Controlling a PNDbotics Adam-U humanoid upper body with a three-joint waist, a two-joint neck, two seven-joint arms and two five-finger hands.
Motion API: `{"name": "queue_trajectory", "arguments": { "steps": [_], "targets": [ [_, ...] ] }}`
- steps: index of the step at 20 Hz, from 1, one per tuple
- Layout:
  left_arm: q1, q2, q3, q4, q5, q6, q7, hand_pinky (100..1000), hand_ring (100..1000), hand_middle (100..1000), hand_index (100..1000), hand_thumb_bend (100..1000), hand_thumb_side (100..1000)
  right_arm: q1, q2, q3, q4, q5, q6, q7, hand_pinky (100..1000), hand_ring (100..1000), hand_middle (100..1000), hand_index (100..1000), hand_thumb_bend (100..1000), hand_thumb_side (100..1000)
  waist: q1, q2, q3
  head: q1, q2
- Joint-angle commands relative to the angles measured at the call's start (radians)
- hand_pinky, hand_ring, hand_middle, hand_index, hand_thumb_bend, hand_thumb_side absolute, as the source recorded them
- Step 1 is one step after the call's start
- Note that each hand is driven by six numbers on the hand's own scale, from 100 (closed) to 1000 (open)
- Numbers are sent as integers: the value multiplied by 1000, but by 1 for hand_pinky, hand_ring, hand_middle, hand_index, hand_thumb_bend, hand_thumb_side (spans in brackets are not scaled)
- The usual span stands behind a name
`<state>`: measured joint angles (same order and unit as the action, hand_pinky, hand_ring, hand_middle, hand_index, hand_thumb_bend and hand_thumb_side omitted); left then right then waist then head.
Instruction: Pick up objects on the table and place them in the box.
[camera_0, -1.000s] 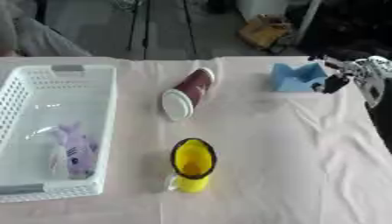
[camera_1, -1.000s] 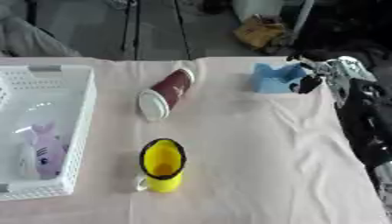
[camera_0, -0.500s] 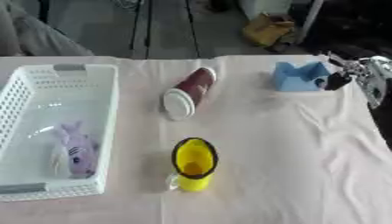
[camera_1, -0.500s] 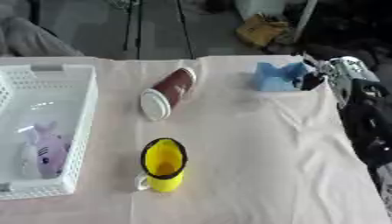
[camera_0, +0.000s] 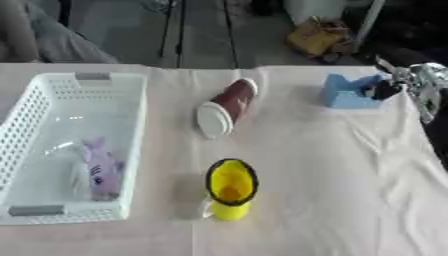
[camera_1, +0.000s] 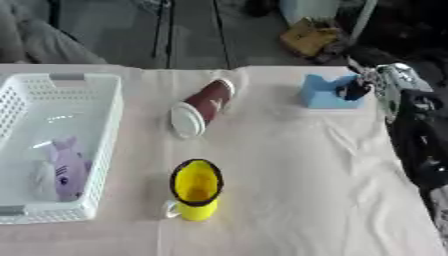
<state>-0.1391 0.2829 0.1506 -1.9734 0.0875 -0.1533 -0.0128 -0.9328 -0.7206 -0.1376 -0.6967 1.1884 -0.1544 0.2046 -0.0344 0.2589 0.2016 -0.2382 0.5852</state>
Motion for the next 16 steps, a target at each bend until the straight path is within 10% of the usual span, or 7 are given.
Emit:
{"name": "queue_trajectory", "arguments": {
  "steps": [1,16],
  "targets": [
    [0,36,6,-22,3,-8,-2,293,782,784,797,305,889,-19,-38,-6,-11,6,-3,-7,1000,1000,980,964,361,100,9,-11,5,8,-11],
    [20,34,21,-27,3,-42,-1,286,782,783,798,302,891,-4,-54,-13,-11,-17,4,4,1000,1000,973,968,324,100,33,30,32,10,-2]
  ]
}}
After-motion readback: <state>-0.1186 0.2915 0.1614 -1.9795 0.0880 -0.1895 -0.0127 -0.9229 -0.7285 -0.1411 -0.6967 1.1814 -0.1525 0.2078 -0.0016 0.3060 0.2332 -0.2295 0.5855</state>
